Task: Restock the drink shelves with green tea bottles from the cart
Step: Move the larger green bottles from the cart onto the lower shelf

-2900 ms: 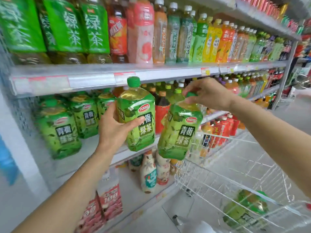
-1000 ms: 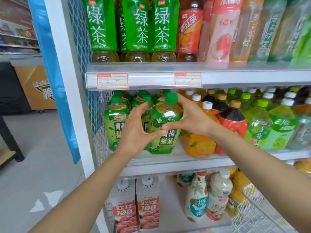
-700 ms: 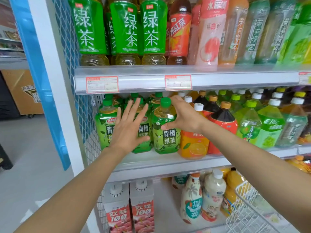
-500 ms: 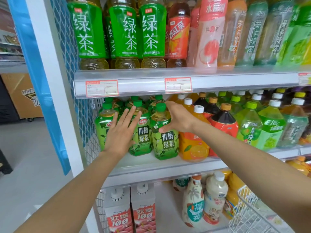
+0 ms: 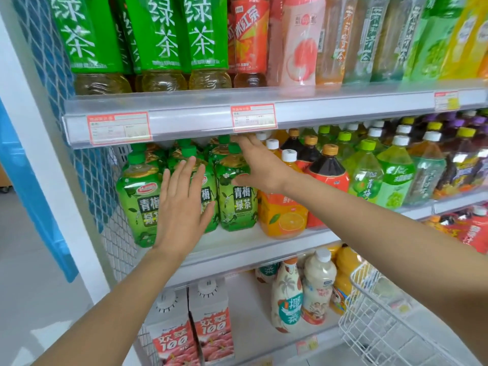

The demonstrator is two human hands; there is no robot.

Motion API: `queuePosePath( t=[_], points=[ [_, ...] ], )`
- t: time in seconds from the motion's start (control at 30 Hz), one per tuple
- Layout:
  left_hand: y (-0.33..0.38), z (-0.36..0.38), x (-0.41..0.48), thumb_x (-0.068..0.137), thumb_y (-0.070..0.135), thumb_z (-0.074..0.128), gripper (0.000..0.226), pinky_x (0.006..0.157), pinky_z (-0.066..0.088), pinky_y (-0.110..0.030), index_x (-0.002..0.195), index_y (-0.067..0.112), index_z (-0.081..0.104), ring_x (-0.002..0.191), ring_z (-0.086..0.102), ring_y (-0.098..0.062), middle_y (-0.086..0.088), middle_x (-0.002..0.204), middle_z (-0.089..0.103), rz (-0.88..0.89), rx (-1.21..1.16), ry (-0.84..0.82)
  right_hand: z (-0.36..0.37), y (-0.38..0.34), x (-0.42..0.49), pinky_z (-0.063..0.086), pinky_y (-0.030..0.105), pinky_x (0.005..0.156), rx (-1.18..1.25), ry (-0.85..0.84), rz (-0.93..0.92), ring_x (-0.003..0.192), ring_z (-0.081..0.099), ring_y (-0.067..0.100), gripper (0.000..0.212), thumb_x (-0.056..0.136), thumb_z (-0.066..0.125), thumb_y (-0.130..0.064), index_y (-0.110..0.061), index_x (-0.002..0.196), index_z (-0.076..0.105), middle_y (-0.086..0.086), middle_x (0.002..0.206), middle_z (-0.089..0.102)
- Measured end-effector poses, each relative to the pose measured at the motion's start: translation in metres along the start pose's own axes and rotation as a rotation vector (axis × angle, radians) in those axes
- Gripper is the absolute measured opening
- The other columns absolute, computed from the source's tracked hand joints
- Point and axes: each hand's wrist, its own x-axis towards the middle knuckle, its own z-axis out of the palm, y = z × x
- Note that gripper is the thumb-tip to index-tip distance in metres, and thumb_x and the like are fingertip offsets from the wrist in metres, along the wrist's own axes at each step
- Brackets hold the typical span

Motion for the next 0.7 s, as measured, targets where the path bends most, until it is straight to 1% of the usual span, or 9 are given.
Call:
queuePosePath(
  t=[0.07,0.13,0.2,0.27,0.37,0.43,0.5,0.63,0.7],
  points=[
    [0.034,0.001,-0.003,0.090,0.021,0.058,0.048,0.113,0.026,-0.052,0.135,0.006,0.047,0.131,0.039,-0.034,-0.017,0.140,0.046,0.042,-0.161,0.154,-0.018,0.006,-0.028,0.036,0.027,0.105,0.034,0.086,-0.094,0.127,0.043,0.021,0.072,0.080,0.074,-0.025,-0.008,0.141,0.039,0.011,0.137,0.046],
    [0.075,0.006,-0.006,0.089,0.020,0.055,0.040,0.105,0.034,-0.049,0.126,0.007,0.053,0.119,0.045,-0.034,-0.015,0.128,0.052,0.073,-0.315,0.187,-0.041,0.018,-0.061,0.046,0.024,0.092,0.087,0.175,-0.102,0.108,0.056,0.015,0.045,0.083,0.070,-0.023,-0.010,0.124,0.056,0.008,0.118,0.059],
    [0.118,0.016,-0.012,0.089,0.024,0.051,0.037,0.098,0.037,-0.045,0.122,0.008,0.056,0.113,0.048,-0.033,-0.014,0.125,0.053,0.137,-0.470,0.110,-0.063,0.037,-0.098,0.051,0.017,0.075,0.157,0.198,0.033,0.087,0.063,0.010,0.022,0.086,0.067,-0.017,-0.010,0.106,0.065,0.006,0.100,0.068],
    [0.158,0.028,-0.023,0.091,0.030,0.047,0.037,0.098,0.037,-0.043,0.123,0.013,0.056,0.113,0.049,-0.030,-0.010,0.127,0.053,0.264,-0.643,-0.030,-0.079,0.063,-0.135,0.048,0.013,0.065,0.122,0.156,0.218,0.078,0.065,0.012,0.011,0.087,0.066,-0.014,-0.010,0.097,0.068,0.005,0.091,0.072],
    [0.213,0.050,-0.052,0.095,0.039,0.042,0.045,0.114,0.023,-0.040,0.135,0.021,0.051,0.134,0.040,-0.027,-0.005,0.145,0.046,0.522,-0.828,-0.313,-0.091,0.106,-0.206,0.052,0.025,0.073,-0.014,-0.062,0.496,0.080,0.066,0.018,0.014,0.087,0.067,-0.017,-0.008,0.097,0.070,0.008,0.094,0.072],
    [0.243,0.063,-0.076,0.098,0.046,0.039,0.050,0.119,0.010,-0.040,0.144,0.027,0.043,0.145,0.026,-0.023,-0.002,0.156,0.034,0.676,-0.888,-0.451,-0.095,0.124,-0.262,0.047,0.021,0.071,-0.070,-0.244,0.679,0.078,0.061,0.014,0.018,0.086,0.069,-0.019,-0.009,0.101,0.070,0.007,0.092,0.070],
    [0.267,0.072,-0.098,0.098,0.052,0.034,0.053,0.119,0.005,-0.045,0.148,0.034,0.034,0.148,0.020,-0.020,0.002,0.158,0.027,0.780,-0.907,-0.545,-0.095,0.132,-0.318,0.047,0.020,0.070,-0.045,-0.427,0.877,0.076,0.058,0.012,0.023,0.085,0.070,-0.022,-0.009,0.104,0.070,0.004,0.092,0.068],
    [0.289,0.075,-0.117,0.098,0.060,0.021,0.054,0.119,0.000,-0.048,0.150,0.044,0.022,0.146,0.023,-0.019,0.009,0.157,0.029,0.755,-0.879,-0.593,-0.087,0.134,-0.397,0.058,0.028,0.072,0.072,-0.853,1.282,0.095,0.065,0.021,0.034,0.080,0.076,-0.024,-0.013,0.111,0.066,0.006,0.113,0.066],
    [0.291,0.076,-0.121,0.098,0.059,0.022,0.054,0.119,0.001,-0.049,0.150,0.044,0.021,0.146,0.023,-0.018,0.009,0.156,0.030,0.741,-0.882,-0.577,-0.083,0.126,-0.417,0.059,0.032,0.075,0.074,-0.983,1.395,0.086,0.065,0.023,0.036,0.080,0.075,-0.013,-0.011,0.113,0.061,0.011,0.111,0.061]
  ],
)
